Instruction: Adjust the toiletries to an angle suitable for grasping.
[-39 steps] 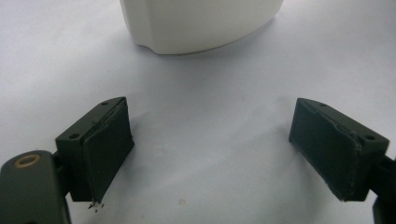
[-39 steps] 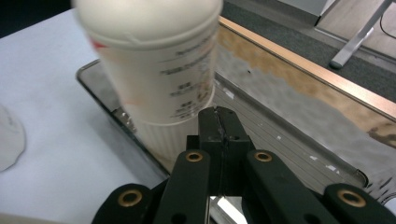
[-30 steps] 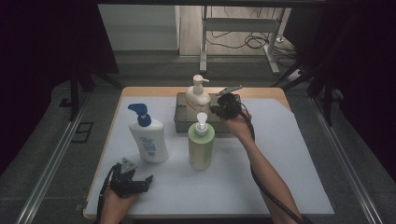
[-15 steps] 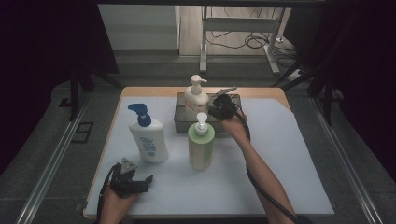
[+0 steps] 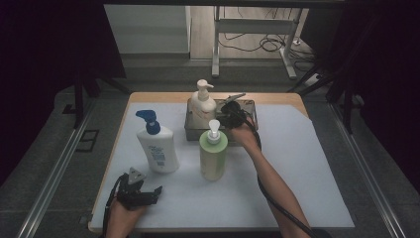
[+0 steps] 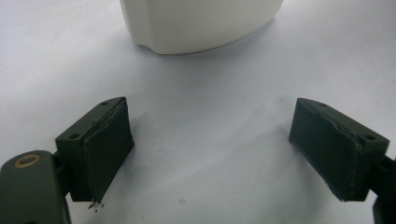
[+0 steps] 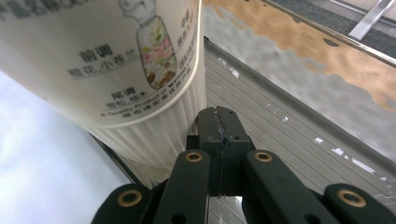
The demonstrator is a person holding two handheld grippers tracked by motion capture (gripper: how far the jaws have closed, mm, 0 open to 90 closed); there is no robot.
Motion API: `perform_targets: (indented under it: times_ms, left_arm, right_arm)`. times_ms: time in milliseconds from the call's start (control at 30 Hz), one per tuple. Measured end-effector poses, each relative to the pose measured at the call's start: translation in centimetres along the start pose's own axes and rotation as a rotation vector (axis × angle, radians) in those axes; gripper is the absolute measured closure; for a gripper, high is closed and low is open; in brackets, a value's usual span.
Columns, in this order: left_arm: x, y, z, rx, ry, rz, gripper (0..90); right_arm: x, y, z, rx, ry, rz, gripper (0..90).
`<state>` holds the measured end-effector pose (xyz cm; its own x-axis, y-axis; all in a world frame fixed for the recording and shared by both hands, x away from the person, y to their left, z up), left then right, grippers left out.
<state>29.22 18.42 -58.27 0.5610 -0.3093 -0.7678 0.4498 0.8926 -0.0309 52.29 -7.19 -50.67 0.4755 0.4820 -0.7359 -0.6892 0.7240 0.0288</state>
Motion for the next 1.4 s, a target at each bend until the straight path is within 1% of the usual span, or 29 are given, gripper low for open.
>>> perform_targets:
  times_ms: [400,567,767,833,1033,1167,1300,1400]
  left_arm:
    - [0.0,0.0,0.0,0.000,0.000,0.000,12.6]
    - [0.0,0.0,0.0,0.000,0.001,-0.001,12.6]
    - [0.0,0.0,0.0,0.000,0.000,-0.001,12.6]
    - [0.0,0.0,0.0,0.000,0.000,-0.001,12.6]
    - [0.0,0.0,0.0,-0.001,0.001,-0.002,12.6]
    - [0.0,0.0,0.0,-0.001,0.000,-0.001,12.6]
    - [0.0,0.0,0.0,0.000,0.000,-0.001,12.5]
    - [0.0,0.0,0.0,0.000,0.000,-0.002,12.5]
  right_arm:
    - [0.5,0.9,0.4,-0.005,-0.004,0.024,89.4]
    - [0.6,1.2,0.5,-0.015,-0.008,0.025,89.4]
    - [0.7,1.9,0.8,-0.024,-0.015,0.055,89.0]
    - [0.7,2.0,0.8,-0.035,-0.013,0.051,89.3]
    - [0.7,2.2,0.9,-0.032,-0.017,0.069,89.3]
    - [0.7,2.7,1.0,-0.034,-0.019,0.090,89.0]
    - [0.9,3.3,1.1,-0.055,-0.017,0.107,88.0]
    - [1.1,3.8,1.2,-0.061,-0.019,0.122,87.9]
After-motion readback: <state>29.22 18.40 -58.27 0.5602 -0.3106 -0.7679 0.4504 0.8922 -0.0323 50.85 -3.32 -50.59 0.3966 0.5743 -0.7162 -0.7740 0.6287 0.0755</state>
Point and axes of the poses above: each handheld gripper's, and its own axes: x roughly forward along the jaws, z roughly out of its top, y roughly to its left, the point moved 8 cm from there along x, roughly forward along the jaws, and after that the axes turned 3 degrees about y, right-handed, at the moved point
